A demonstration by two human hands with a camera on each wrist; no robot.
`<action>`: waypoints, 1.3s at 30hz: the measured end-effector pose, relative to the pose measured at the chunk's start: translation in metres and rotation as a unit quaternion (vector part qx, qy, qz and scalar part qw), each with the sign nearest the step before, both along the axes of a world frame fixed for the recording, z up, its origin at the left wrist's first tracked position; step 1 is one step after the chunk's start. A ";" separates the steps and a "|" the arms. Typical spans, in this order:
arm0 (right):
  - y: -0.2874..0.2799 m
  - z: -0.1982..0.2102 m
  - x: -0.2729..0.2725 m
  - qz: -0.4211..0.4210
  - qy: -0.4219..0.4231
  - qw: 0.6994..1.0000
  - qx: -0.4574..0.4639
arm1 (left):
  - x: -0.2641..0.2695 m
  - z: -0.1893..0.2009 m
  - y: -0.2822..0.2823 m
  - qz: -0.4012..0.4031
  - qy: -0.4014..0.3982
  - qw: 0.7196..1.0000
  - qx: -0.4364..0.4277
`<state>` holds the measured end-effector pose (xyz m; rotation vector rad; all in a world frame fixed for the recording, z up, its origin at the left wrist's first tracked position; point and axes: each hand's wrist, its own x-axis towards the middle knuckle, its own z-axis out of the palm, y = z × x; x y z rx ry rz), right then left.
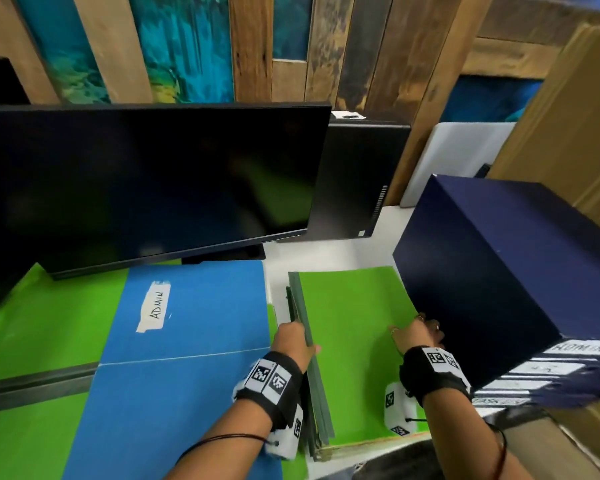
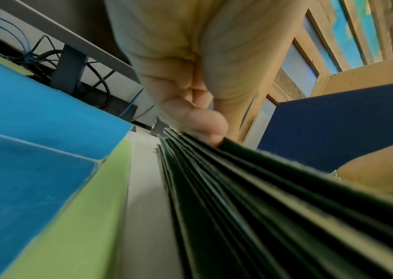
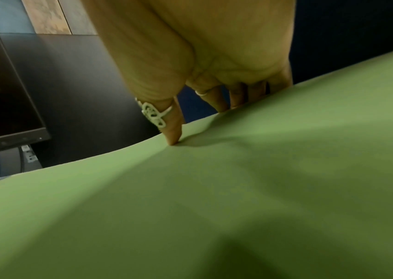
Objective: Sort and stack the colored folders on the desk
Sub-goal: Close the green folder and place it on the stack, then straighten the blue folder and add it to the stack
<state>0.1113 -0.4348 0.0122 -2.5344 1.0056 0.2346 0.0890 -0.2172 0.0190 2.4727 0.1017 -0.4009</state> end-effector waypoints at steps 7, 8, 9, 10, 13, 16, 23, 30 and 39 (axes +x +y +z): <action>0.000 -0.011 -0.001 0.025 0.096 0.995 -0.014 | 0.002 -0.005 0.002 -0.035 0.010 0.999 0.029; 0.001 -0.010 -0.001 0.039 0.108 0.993 -0.023 | 0.002 -0.005 0.005 -0.037 0.013 0.999 0.026; 0.003 -0.008 -0.001 0.051 0.110 0.992 -0.032 | 0.003 -0.005 0.009 -0.036 0.014 0.999 0.019; 0.006 -0.004 -0.002 0.064 0.108 0.991 -0.040 | 0.005 -0.005 0.016 -0.026 0.009 1.000 0.012; 0.020 0.012 -0.002 0.101 0.075 0.990 -0.055 | 0.014 -0.012 0.059 0.038 -0.017 0.998 0.046; 0.051 0.028 -0.001 0.170 0.043 0.983 -0.051 | 0.011 -0.021 0.124 0.159 -0.027 0.980 0.118; 0.122 0.025 -0.009 0.325 0.072 0.941 0.059 | -0.035 -0.029 0.228 0.377 0.055 0.917 0.122; 0.188 0.023 -0.037 0.487 0.010 0.872 0.041 | -0.051 -0.042 0.244 0.368 0.045 0.917 0.144; 0.228 -0.011 -0.039 0.370 0.143 0.911 0.108 | -0.056 -0.043 0.247 0.391 0.021 0.917 0.076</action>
